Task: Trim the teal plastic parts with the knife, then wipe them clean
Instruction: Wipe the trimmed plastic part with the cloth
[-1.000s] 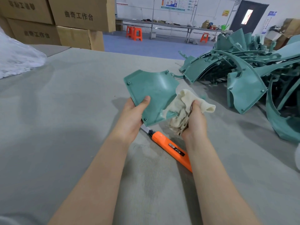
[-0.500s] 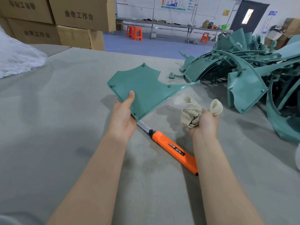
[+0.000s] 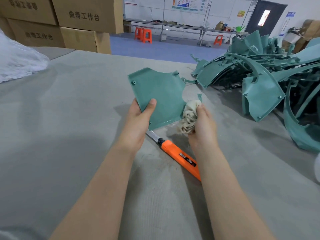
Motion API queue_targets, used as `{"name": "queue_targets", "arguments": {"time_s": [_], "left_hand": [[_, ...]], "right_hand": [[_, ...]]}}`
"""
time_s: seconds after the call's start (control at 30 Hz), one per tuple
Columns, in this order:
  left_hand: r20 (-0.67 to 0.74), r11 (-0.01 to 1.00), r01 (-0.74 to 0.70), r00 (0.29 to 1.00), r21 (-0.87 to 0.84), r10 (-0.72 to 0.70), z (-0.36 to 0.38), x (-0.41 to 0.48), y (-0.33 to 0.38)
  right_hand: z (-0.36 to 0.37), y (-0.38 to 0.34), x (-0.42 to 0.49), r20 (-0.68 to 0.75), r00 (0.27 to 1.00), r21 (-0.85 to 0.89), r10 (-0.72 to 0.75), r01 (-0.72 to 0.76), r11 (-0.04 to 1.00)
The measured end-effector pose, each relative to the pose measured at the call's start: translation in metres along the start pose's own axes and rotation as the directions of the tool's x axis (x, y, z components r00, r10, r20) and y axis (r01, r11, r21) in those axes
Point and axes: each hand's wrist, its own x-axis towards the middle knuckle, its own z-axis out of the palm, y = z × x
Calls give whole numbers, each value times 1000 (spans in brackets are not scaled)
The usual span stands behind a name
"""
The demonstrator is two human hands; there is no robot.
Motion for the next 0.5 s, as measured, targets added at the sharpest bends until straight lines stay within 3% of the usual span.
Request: {"name": "queue_targets", "arguments": {"time_s": [0.1, 0.37, 0.5], "left_hand": [[29, 1000, -11, 1000, 15, 10, 1, 0, -2], [175, 1000, 1, 985, 20, -5, -6, -2, 4], [167, 999, -28, 985, -46, 36, -17, 2, 12]], "right_hand": [[-2, 5, 0, -40, 999, -70, -18, 16, 997], [-11, 1, 8, -144, 989, 49, 13, -6, 999], [-23, -9, 16, -219, 976, 127, 17, 11, 992]]}}
